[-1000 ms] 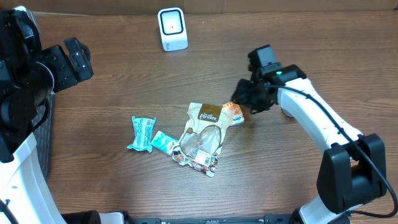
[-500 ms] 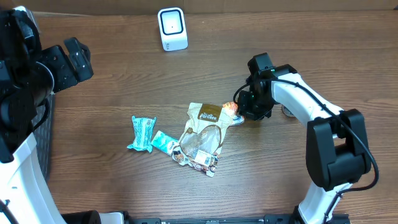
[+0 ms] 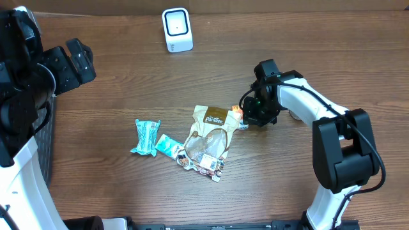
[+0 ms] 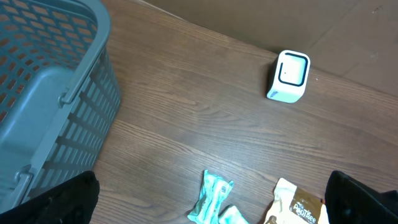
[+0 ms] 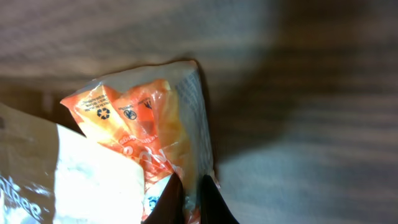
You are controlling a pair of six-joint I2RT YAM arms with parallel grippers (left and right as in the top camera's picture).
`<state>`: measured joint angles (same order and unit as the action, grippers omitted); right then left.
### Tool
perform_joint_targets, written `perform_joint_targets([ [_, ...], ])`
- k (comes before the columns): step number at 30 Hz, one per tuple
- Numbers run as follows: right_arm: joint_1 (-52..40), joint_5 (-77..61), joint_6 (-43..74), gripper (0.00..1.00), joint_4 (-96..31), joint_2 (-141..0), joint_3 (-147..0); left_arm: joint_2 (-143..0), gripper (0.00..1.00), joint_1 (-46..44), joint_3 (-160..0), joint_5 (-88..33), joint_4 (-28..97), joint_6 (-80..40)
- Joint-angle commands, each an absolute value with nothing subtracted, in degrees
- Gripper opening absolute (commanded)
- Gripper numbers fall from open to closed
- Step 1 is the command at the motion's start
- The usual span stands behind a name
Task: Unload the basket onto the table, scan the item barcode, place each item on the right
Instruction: 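Grasp the small orange snack packet with the right gripper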
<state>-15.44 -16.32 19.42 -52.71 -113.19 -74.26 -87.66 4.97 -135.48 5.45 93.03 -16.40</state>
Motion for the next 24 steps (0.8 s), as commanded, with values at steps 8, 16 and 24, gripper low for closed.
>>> perform_joint_targets([
  [8,-7.8,-16.5,11.8,0.04,-62.0,-109.3,-80.6,-87.7,1.00,5.2,-135.9,6.0,92.7,-16.9],
  [16,-5.5,-24.8,-2.4,0.04,-62.7,-109.3,-81.2,-87.7,0.99,5.2,-135.9,6.0,92.7,-16.9],
  [24,-6.4,-25.3,-4.7,0.04,-57.3,-110.2,-81.1,-87.7,1.00,5.2,-135.9,6.0,92.8,-16.9],
])
